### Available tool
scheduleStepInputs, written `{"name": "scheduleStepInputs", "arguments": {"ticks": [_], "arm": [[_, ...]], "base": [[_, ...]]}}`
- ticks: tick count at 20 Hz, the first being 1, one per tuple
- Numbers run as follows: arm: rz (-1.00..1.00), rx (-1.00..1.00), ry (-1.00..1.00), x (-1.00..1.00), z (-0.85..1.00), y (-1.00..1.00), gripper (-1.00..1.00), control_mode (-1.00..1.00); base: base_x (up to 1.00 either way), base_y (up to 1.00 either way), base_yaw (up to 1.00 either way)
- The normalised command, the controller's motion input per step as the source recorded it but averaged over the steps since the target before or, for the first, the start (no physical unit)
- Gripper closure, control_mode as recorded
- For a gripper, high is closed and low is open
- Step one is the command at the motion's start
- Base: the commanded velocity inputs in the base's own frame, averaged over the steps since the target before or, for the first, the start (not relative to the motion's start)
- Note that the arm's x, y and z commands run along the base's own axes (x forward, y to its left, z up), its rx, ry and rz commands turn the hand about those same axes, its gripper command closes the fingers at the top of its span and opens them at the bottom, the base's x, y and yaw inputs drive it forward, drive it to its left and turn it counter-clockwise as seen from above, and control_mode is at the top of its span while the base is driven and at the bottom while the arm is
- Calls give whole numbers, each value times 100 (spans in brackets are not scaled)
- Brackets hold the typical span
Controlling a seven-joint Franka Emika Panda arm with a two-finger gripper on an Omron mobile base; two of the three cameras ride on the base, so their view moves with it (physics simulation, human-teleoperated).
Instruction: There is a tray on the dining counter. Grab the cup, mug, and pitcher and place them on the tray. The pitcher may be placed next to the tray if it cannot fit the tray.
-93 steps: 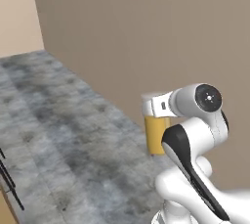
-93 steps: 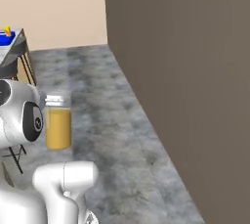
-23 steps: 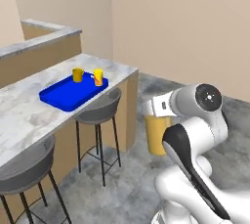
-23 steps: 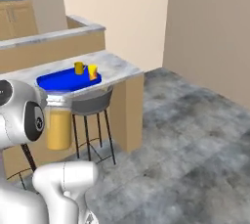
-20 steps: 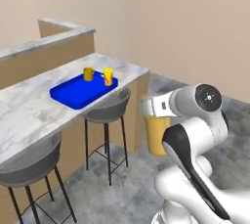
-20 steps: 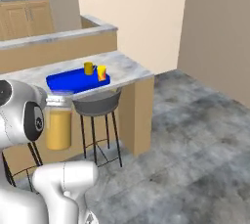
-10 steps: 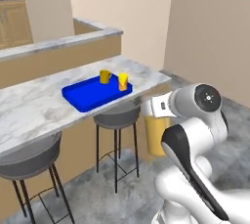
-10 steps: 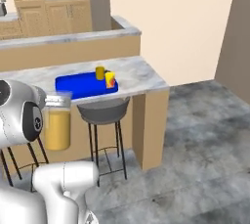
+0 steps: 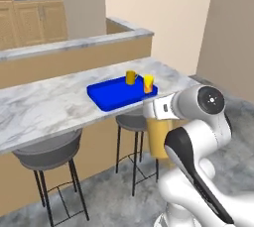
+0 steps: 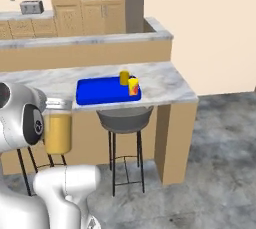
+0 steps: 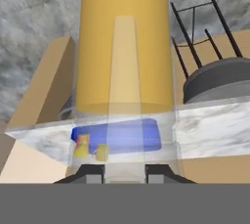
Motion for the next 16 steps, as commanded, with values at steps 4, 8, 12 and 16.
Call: {"name": "scheduleStepInputs", "arguments": {"ticks": [4, 8, 12, 16], "arm": [[0, 0, 0, 0, 0, 0, 100, 100], [0, 0, 0, 0, 0, 0, 100, 100], [0, 0, 0, 0, 0, 0, 100, 100], [0, 0, 0, 0, 0, 0, 100, 100]], "base": [[68, -19, 25], [60, -18, 21], [42, -11, 17], [52, -17, 16]]}}
